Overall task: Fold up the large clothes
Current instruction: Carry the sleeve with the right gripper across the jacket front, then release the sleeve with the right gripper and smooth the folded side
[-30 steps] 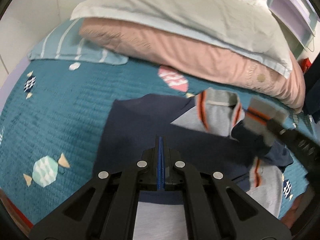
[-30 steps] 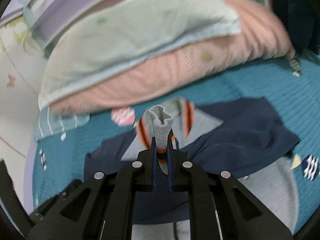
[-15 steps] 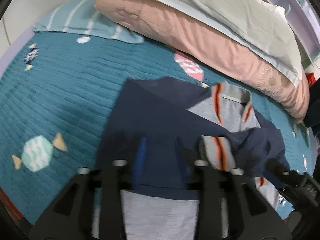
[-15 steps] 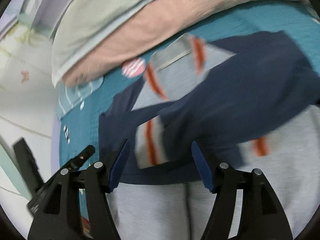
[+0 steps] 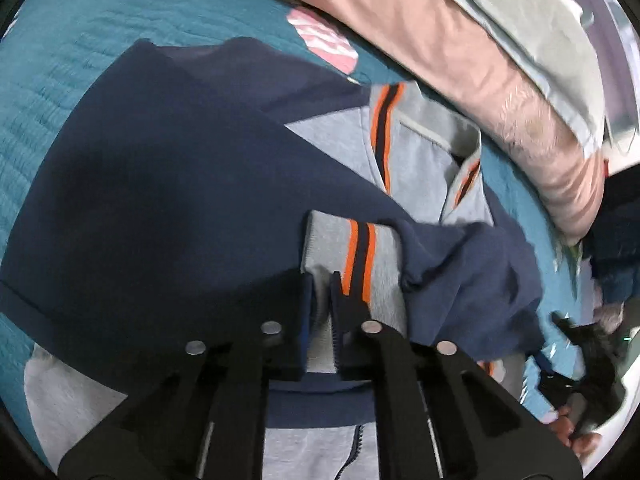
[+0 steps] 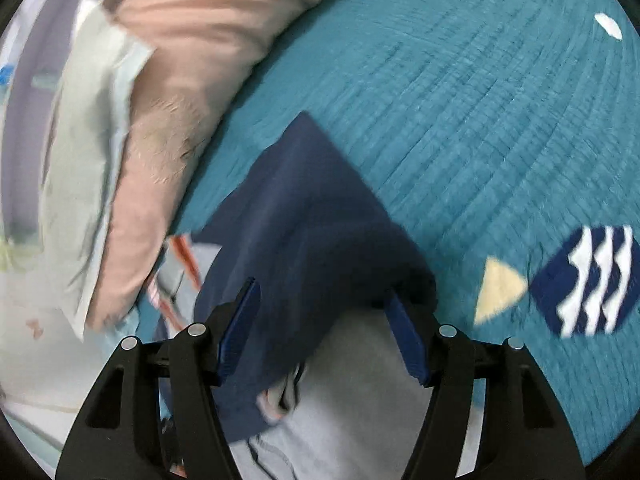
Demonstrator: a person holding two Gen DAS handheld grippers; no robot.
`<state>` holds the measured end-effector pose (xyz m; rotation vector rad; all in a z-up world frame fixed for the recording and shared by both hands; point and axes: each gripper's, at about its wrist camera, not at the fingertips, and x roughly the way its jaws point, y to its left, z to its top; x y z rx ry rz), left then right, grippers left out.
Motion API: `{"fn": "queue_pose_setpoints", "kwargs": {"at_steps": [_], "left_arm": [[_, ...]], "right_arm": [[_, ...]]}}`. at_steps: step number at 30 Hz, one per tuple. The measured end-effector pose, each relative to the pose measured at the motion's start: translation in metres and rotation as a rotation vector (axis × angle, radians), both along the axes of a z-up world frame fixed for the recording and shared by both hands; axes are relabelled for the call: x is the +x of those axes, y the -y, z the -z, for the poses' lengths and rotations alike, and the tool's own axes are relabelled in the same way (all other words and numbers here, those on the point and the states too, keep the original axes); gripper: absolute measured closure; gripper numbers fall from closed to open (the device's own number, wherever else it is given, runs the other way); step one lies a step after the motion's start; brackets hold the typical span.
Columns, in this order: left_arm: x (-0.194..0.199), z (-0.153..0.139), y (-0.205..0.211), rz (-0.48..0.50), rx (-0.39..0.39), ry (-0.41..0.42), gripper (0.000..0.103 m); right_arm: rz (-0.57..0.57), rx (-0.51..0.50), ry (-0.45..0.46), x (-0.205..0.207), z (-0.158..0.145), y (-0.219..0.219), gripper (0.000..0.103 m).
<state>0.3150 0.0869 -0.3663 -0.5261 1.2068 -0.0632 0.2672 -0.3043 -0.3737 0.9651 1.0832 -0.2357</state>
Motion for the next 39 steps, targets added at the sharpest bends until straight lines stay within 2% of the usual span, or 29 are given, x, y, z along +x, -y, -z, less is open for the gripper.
{"fn": "queue_pose_setpoints", "kwargs": {"at_steps": [1, 3, 6, 8, 9, 10, 14, 16, 18, 19, 20, 22, 23, 25, 26, 27, 29, 31, 32, 33, 34, 35, 36, 37, 38, 39], "left_arm": [[0.0, -0.001, 0.0, 0.002, 0.002, 0.002, 0.098], [-0.001, -0.004, 0.001, 0.021, 0.032, 0.01, 0.098], [-0.001, -0.01, 0.004, 0.058, 0.067, 0.011, 0.098], [-0.001, -0.012, 0.009, 0.081, 0.099, 0.018, 0.098], [-0.001, -0.009, 0.012, 0.094, 0.111, 0.018, 0.098], [0.0, -0.006, 0.013, 0.098, 0.12, 0.013, 0.098], [-0.003, -0.006, 0.013, 0.118, 0.144, 0.02, 0.098], [-0.001, -0.013, 0.015, 0.147, 0.183, 0.023, 0.098], [-0.004, -0.024, 0.018, 0.17, 0.243, 0.049, 0.097], [-0.005, -0.03, 0.019, 0.176, 0.288, 0.062, 0.097], [-0.007, -0.038, 0.02, 0.178, 0.372, 0.082, 0.097], [-0.01, -0.049, 0.019, 0.181, 0.444, 0.113, 0.097], [-0.011, -0.056, 0.016, 0.164, 0.432, 0.131, 0.097], [-0.01, -0.067, 0.015, 0.142, 0.358, 0.173, 0.097], [-0.01, -0.07, 0.018, 0.147, 0.333, 0.193, 0.097], [-0.008, -0.072, 0.025, 0.158, 0.314, 0.213, 0.097], [0.0, -0.069, 0.045, 0.191, 0.261, 0.235, 0.097], [0.007, -0.056, 0.066, 0.217, 0.178, 0.248, 0.097], [0.007, -0.048, 0.07, 0.218, 0.182, 0.229, 0.097], [0.01, -0.033, 0.077, 0.208, 0.236, 0.185, 0.098], [0.011, -0.018, 0.08, 0.197, 0.297, 0.153, 0.103], [0.009, -0.009, 0.078, 0.19, 0.297, 0.15, 0.103], [0.005, -0.007, 0.073, 0.182, 0.27, 0.172, 0.103], [0.001, -0.006, 0.066, 0.169, 0.282, 0.18, 0.103], [0.001, -0.005, 0.061, 0.154, 0.322, 0.169, 0.103], [0.0, -0.005, 0.053, 0.142, 0.33, 0.17, 0.103]], "right_arm": [[0.016, 0.002, -0.018, 0.0, 0.003, 0.003, 0.095], [0.014, -0.005, -0.032, -0.006, 0.003, 0.008, 0.096], [-0.029, -0.092, -0.028, -0.024, -0.007, 0.006, 0.096], [-0.043, -0.095, -0.07, -0.03, 0.008, 0.008, 0.096], [-0.037, -0.075, -0.088, -0.031, 0.025, 0.012, 0.098], [-0.03, -0.067, -0.081, -0.031, 0.032, 0.014, 0.098], [-0.046, -0.066, -0.112, -0.027, 0.022, 0.017, 0.095], [-0.04, -0.049, -0.119, -0.029, 0.009, 0.022, 0.087], [-0.041, -0.133, -0.09, -0.035, -0.016, 0.024, 0.079], [-0.037, -0.21, -0.077, -0.037, -0.03, 0.022, 0.079], [-0.035, -0.286, -0.038, -0.04, -0.047, 0.02, 0.079], [-0.054, -0.314, 0.049, -0.041, -0.063, 0.018, 0.079], [-0.084, -0.351, 0.106, -0.038, -0.071, 0.012, 0.08], [-0.161, -0.437, 0.151, -0.028, -0.076, -0.003, 0.086], [-0.202, -0.459, 0.159, -0.017, -0.073, -0.013, 0.09], [-0.252, -0.436, 0.173, -0.003, -0.065, -0.023, 0.094], [-0.317, -0.414, 0.151, 0.012, -0.046, -0.035, 0.097], [-0.387, -0.467, 0.103, 0.025, -0.025, -0.051, 0.097], [-0.404, -0.482, 0.065, 0.028, -0.012, -0.052, 0.098], [-0.405, -0.493, 0.038, 0.027, -0.006, -0.05, 0.099], [-0.391, -0.512, 0.011, 0.026, 0.002, -0.042, 0.103], [-0.368, -0.513, -0.009, 0.025, 0.01, -0.03, 0.103], [-0.338, -0.454, 0.008, 0.021, 0.014, -0.012, 0.103], [-0.314, -0.409, 0.019, 0.016, 0.012, 0.002, 0.103], [-0.286, -0.454, 0.008, 0.013, 0.006, 0.01, 0.103], [-0.277, -0.489, 0.014, 0.012, 0.0, 0.012, 0.103]]}}
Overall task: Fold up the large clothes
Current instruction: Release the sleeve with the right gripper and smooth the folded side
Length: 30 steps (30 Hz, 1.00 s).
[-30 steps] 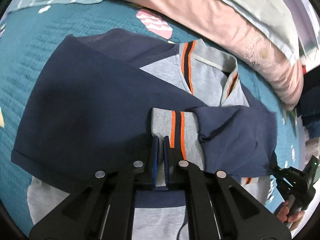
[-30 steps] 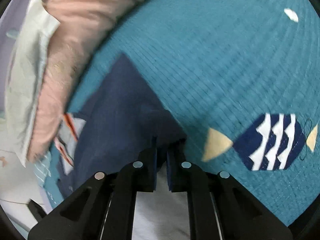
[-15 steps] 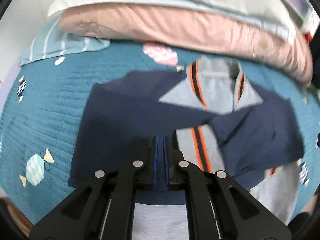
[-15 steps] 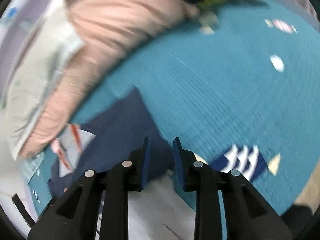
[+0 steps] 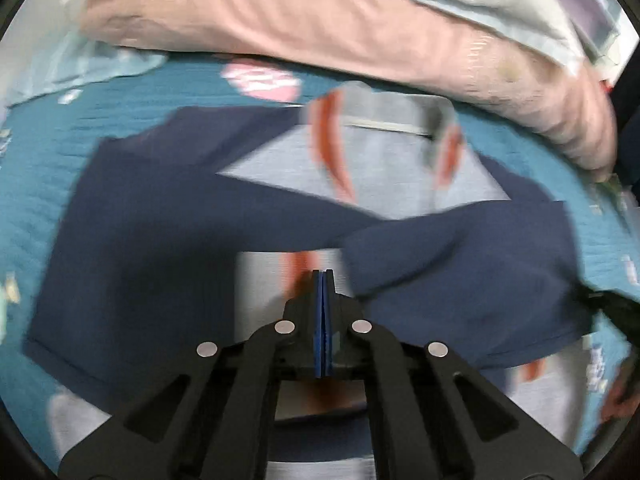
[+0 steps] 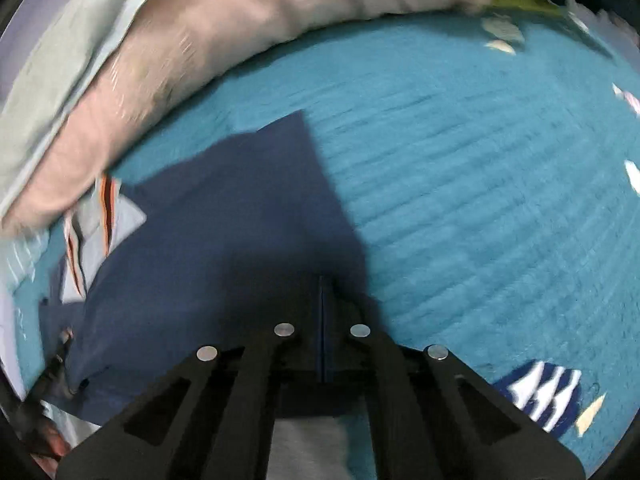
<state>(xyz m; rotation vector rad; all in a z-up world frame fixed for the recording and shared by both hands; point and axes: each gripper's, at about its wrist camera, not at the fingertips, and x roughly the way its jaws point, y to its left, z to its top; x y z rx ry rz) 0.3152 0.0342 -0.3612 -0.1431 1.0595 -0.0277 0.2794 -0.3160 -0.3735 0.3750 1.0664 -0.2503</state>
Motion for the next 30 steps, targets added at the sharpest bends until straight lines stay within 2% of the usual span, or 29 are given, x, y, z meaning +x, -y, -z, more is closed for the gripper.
{"fn": "queue_pose_setpoints", "kwargs": {"at_steps": [2, 4, 6, 8, 11, 13, 15, 16, 18, 20, 21, 23, 24, 25, 27, 30], "left_arm": [[0.003, -0.006, -0.017, -0.055, 0.029, -0.004, 0.103], [0.007, -0.017, -0.026, -0.072, 0.051, 0.033, 0.103], [0.011, -0.032, -0.02, -0.052, 0.038, 0.085, 0.103], [0.015, -0.044, 0.001, 0.001, 0.01, 0.135, 0.103], [0.022, -0.045, 0.047, 0.089, -0.063, 0.18, 0.103], [0.026, -0.036, 0.077, 0.147, -0.101, 0.203, 0.103], [0.036, -0.018, 0.099, 0.18, -0.104, 0.186, 0.103], [0.042, -0.003, 0.108, 0.186, -0.081, 0.16, 0.103], [0.049, 0.017, 0.107, 0.172, -0.04, 0.133, 0.103], [0.049, 0.019, 0.092, 0.189, -0.108, 0.153, 0.101], [0.048, 0.016, 0.085, 0.183, -0.115, 0.163, 0.101], [0.045, 0.011, 0.069, 0.114, 0.023, 0.183, 0.103], [0.046, 0.012, 0.056, 0.071, 0.059, 0.172, 0.103], [0.047, 0.013, 0.039, 0.037, 0.034, 0.156, 0.103], [0.044, 0.009, 0.009, -0.028, -0.022, 0.144, 0.103], [0.032, -0.011, 0.012, -0.011, -0.005, 0.184, 0.103]], "right_arm": [[0.024, 0.009, 0.048, -0.001, -0.016, 0.005, 0.102], [-0.013, 0.017, 0.117, 0.003, -0.032, -0.003, 0.102], [-0.126, 0.004, 0.197, 0.014, -0.046, -0.031, 0.102], [-0.219, 0.013, 0.227, 0.023, -0.047, -0.052, 0.102], [-0.365, 0.027, 0.234, 0.044, -0.03, -0.094, 0.102], [-0.415, 0.066, 0.223, 0.058, -0.018, -0.109, 0.102], [-0.451, 0.029, 0.172, 0.071, -0.001, -0.116, 0.102], [-0.458, 0.003, 0.146, 0.077, 0.007, -0.115, 0.102], [-0.444, -0.014, 0.113, 0.084, 0.018, -0.096, 0.103], [-0.355, -0.065, 0.109, 0.083, 0.012, -0.058, 0.103], [-0.318, -0.098, 0.111, 0.082, 0.009, -0.043, 0.103], [-0.215, -0.146, 0.079, 0.076, 0.007, 0.001, 0.103], [-0.187, -0.142, 0.072, 0.073, 0.006, 0.016, 0.103], [-0.14, -0.16, 0.052, 0.07, 0.005, 0.031, 0.102], [-0.086, -0.109, 0.071, 0.056, -0.004, 0.052, 0.102], [-0.118, -0.047, 0.144, 0.028, -0.033, 0.039, 0.102]]}}
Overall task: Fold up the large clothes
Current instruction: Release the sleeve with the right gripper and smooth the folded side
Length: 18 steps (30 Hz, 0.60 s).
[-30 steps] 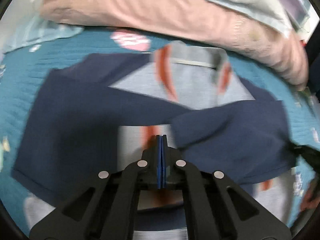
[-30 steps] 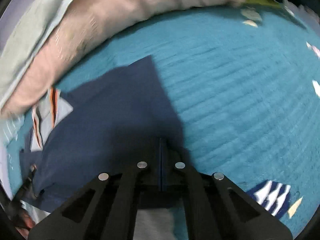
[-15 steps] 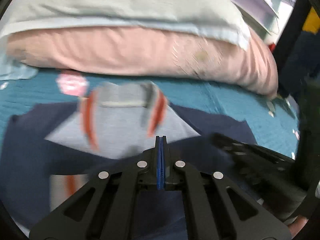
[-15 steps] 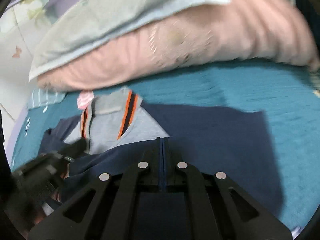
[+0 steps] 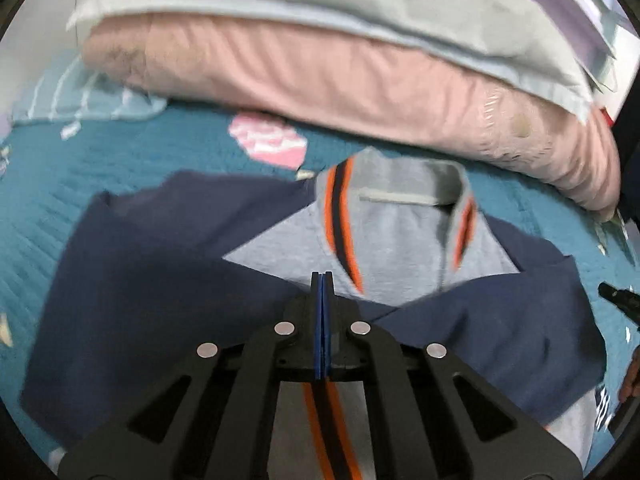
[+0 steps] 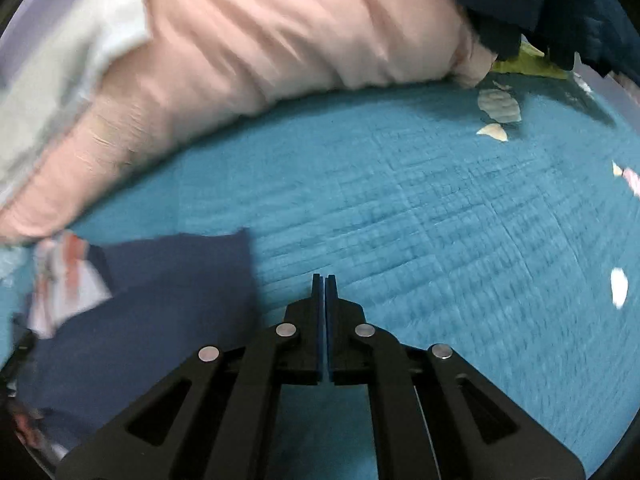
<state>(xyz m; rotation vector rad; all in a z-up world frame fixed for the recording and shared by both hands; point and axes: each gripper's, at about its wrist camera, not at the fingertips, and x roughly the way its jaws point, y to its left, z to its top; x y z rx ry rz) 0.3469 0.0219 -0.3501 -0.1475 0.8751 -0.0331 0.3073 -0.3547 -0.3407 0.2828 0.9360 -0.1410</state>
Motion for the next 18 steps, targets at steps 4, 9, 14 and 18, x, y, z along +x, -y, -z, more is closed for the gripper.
{"fn": "queue_pose_setpoints", "kwargs": {"at_steps": [4, 9, 14, 18], "left_arm": [[-0.024, -0.019, 0.045, 0.115, -0.125, 0.038, 0.103], [-0.041, 0.007, 0.098, 0.231, -0.145, -0.05, 0.103], [-0.061, 0.026, 0.067, 0.277, -0.169, -0.052, 0.101], [-0.068, 0.015, 0.037, 0.265, -0.116, -0.031, 0.101]], "right_arm": [[-0.157, 0.152, 0.036, -0.007, -0.013, -0.08, 0.101], [-0.22, 0.163, -0.079, -0.012, 0.02, -0.12, 0.101], [-0.156, 0.127, -0.103, -0.037, 0.029, -0.066, 0.103], [-0.011, 0.078, -0.102, -0.049, 0.017, -0.029, 0.103]]}}
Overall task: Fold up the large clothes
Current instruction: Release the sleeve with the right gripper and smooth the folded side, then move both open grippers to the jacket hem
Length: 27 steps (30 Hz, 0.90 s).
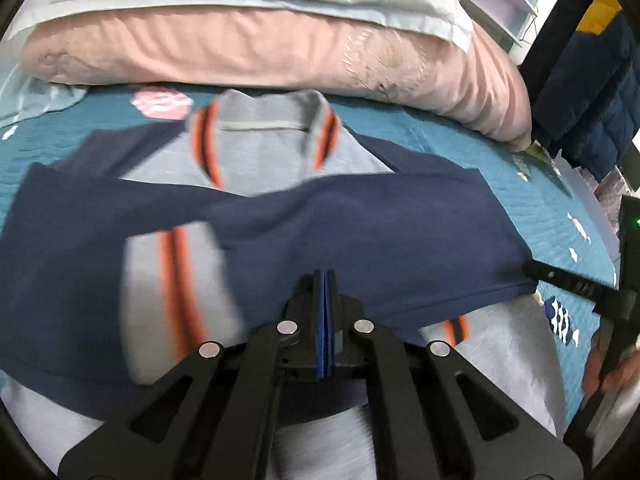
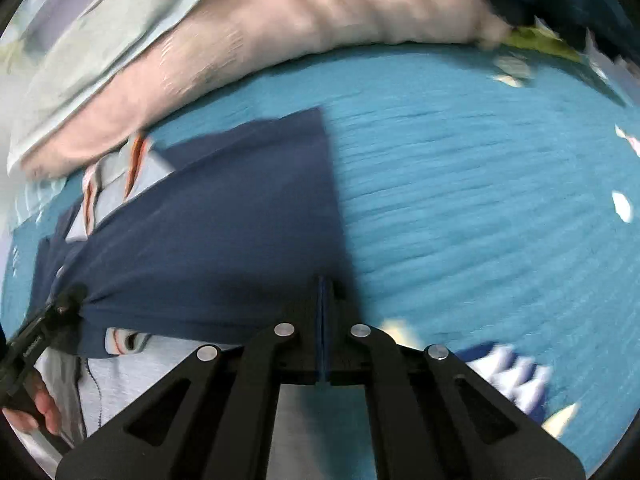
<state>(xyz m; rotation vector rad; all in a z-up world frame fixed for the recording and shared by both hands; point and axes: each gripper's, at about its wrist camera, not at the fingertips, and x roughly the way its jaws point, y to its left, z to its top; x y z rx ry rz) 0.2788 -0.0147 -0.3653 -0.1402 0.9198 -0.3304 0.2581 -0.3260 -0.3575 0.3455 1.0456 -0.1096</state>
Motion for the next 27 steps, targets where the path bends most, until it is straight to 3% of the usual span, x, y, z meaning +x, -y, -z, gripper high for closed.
{"fn": "queue_pose_setpoints", "kwargs": {"at_steps": [2, 5, 8, 12, 18, 20, 22, 23, 27], "left_arm": [[-0.002, -0.008, -0.014, -0.019, 0.059, 0.025, 0.101], [-0.016, -0.026, -0.037, -0.036, 0.064, 0.047, 0.101], [-0.023, -0.038, -0.054, -0.061, 0.13, 0.084, 0.1], [-0.022, -0.042, -0.087, -0.107, 0.105, 0.087, 0.1], [-0.008, -0.019, -0.144, -0.209, 0.078, 0.035, 0.1], [-0.002, 0.007, -0.164, -0.254, 0.063, -0.047, 0.1], [-0.005, 0.025, -0.182, -0.256, -0.061, -0.062, 0.101], [-0.005, 0.023, -0.19, -0.262, -0.109, -0.072, 0.101], [-0.009, 0.014, -0.184, -0.247, -0.031, -0.058, 0.101]], "right_arm": [[0.07, -0.174, -0.019, -0.004, -0.008, 0.007, 0.1], [0.188, -0.051, 0.045, -0.018, -0.034, 0.024, 0.1], [0.115, -0.075, 0.089, -0.021, -0.063, -0.008, 0.098], [-0.032, -0.01, 0.145, -0.01, -0.076, -0.095, 0.098], [-0.25, 0.109, 0.139, 0.01, -0.044, -0.244, 0.098], [-0.278, 0.117, 0.074, 0.022, -0.023, -0.269, 0.098], [-0.276, 0.072, -0.02, 0.027, 0.013, -0.287, 0.099], [-0.272, 0.033, 0.005, 0.023, 0.019, -0.292, 0.101], [-0.282, 0.055, -0.012, 0.026, 0.007, -0.289, 0.1]]}}
